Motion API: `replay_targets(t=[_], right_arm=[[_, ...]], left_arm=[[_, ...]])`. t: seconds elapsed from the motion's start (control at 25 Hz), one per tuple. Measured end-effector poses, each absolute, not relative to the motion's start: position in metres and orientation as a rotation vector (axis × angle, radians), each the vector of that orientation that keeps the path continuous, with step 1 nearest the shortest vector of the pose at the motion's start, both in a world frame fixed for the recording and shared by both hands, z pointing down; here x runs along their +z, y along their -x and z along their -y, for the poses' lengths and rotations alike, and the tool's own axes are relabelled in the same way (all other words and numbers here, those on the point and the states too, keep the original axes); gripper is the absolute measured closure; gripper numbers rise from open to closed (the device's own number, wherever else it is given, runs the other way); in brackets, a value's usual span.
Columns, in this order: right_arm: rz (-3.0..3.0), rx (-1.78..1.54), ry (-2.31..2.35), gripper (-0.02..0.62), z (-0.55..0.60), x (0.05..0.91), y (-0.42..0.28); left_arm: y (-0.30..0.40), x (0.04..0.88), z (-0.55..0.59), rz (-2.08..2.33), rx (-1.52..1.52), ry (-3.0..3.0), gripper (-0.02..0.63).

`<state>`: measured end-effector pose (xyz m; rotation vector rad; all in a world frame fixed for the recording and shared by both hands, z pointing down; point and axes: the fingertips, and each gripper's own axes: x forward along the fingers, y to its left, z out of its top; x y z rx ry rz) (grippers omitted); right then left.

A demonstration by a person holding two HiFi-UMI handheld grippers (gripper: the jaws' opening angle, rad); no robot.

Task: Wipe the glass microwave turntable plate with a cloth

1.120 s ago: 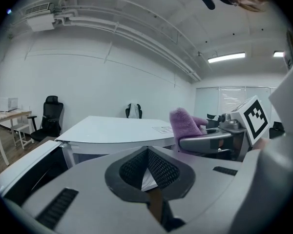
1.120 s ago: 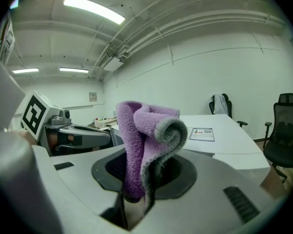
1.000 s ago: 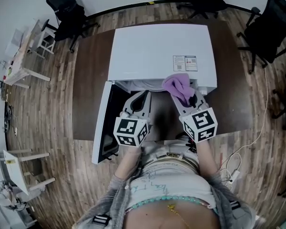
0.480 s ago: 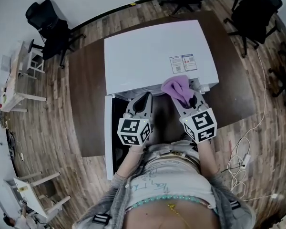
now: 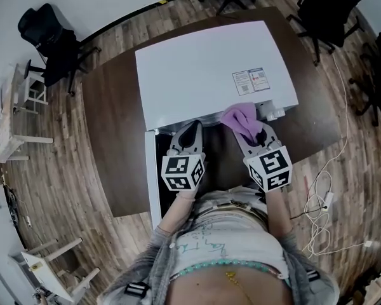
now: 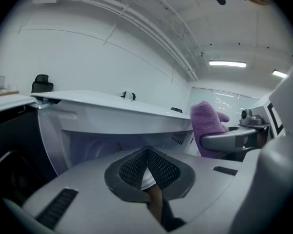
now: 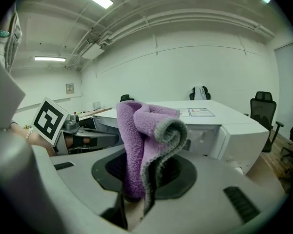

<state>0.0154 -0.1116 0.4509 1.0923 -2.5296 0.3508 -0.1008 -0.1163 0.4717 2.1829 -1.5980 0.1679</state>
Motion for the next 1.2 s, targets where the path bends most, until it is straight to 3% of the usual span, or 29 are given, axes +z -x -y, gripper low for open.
replay_targets(t=[0.8, 1.2], right_arm=[[2.487, 0.376, -1.067, 0.482, 0.114, 0.466, -0.023], [2.489, 0.386, -1.038, 0.482, 0.118, 0.471, -0.018]], left_arm=[[0.110, 0.545, 0.122, 1.619, 0.214, -1.948, 0.594], [0.114, 0.581, 0.119, 1.532, 0.076, -1.726, 0.589]])
